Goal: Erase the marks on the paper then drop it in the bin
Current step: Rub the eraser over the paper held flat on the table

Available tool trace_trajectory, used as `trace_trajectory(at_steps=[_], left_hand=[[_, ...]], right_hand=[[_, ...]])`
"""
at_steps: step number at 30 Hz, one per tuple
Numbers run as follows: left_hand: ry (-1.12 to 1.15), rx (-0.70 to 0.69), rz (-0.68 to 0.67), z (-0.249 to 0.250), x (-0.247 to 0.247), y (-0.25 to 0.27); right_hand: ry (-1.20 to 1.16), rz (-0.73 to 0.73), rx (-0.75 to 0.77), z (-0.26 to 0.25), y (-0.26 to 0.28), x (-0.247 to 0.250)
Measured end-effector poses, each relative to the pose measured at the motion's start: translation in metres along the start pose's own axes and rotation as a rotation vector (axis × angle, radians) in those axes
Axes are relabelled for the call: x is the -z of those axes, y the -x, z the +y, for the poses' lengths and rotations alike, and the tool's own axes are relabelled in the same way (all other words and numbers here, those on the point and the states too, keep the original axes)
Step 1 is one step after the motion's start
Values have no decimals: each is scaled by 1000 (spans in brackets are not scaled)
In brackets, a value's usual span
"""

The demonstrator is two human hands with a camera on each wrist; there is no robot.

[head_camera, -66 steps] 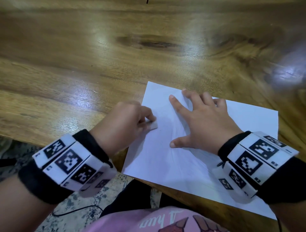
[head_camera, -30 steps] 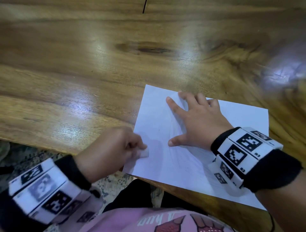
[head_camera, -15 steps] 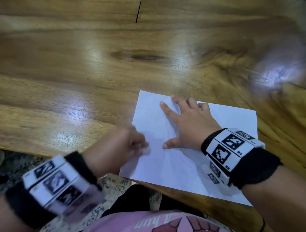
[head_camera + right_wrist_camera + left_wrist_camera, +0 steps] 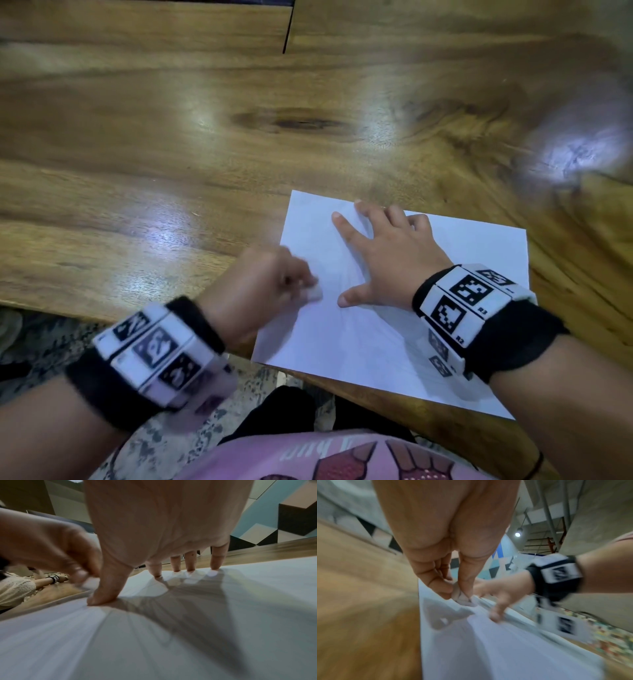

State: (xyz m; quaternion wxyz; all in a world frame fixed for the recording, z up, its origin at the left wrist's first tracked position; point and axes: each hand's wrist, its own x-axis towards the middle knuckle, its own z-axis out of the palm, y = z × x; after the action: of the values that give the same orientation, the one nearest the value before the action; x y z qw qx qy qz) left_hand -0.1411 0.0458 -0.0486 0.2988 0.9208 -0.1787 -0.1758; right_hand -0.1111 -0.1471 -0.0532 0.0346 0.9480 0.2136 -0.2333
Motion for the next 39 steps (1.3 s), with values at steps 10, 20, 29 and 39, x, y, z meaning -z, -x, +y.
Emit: trace_trajectory(at_steps=[10, 20, 29, 39], left_hand=[[34, 16, -129, 0, -10, 38], [-47, -43, 48, -4, -6, -2], [-34, 11, 68, -9, 5, -5], [111, 85, -40, -10, -3, 45]], right_hand=[[-16, -13, 0, -1, 0, 2], [2, -13, -4, 0, 0, 0], [-11, -17, -2, 0, 0, 0], [-10, -16, -1, 1, 0, -1]])
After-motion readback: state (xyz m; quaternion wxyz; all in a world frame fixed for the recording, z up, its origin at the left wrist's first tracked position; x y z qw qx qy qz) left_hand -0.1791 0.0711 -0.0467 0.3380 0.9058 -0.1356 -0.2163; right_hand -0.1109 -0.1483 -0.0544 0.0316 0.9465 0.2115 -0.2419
